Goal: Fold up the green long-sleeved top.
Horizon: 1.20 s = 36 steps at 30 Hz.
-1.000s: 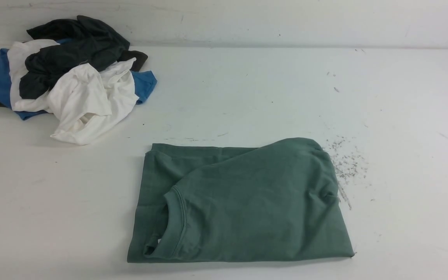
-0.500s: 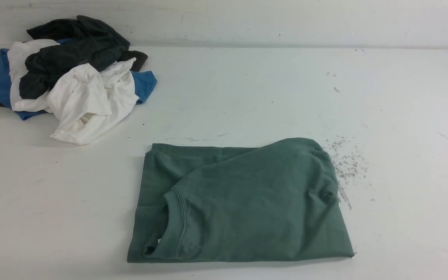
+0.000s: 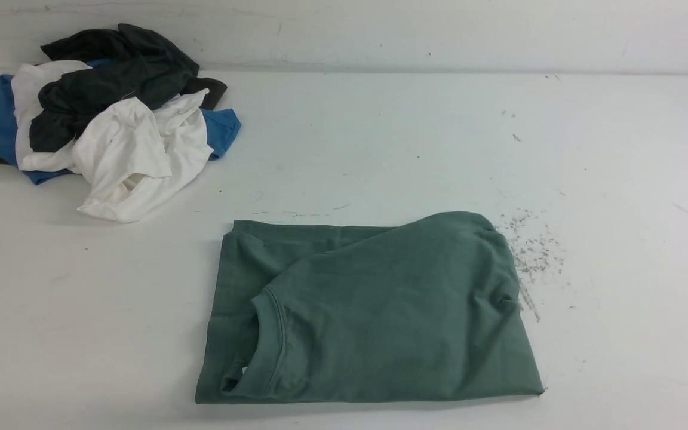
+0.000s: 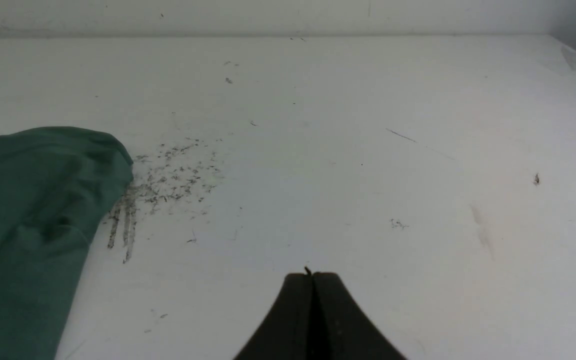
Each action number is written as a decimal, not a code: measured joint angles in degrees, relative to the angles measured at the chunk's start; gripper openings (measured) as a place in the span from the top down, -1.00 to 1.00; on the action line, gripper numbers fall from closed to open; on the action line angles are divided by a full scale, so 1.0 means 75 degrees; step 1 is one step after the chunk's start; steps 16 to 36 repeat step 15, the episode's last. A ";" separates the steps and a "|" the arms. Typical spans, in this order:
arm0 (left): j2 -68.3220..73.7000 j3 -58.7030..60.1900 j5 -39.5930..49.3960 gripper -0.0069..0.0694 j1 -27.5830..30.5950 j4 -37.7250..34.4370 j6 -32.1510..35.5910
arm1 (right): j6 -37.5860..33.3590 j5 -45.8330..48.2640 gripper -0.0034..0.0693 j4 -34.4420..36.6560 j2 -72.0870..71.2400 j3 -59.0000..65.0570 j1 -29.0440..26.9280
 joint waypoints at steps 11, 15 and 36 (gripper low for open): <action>0.0000 0.0000 0.0000 0.83 0.0000 0.0000 0.0000 | -0.0062 0.0000 0.94 0.0000 0.0000 0.0000 0.0000; 0.0000 0.0000 0.0000 0.83 0.0000 0.0000 0.0000 | -0.0062 0.0000 0.94 0.0000 0.0000 0.0000 0.0000; 0.0000 0.0000 0.0000 0.83 0.0000 0.0000 0.0000 | -0.0062 0.0000 0.94 0.0000 0.0000 0.0000 0.0000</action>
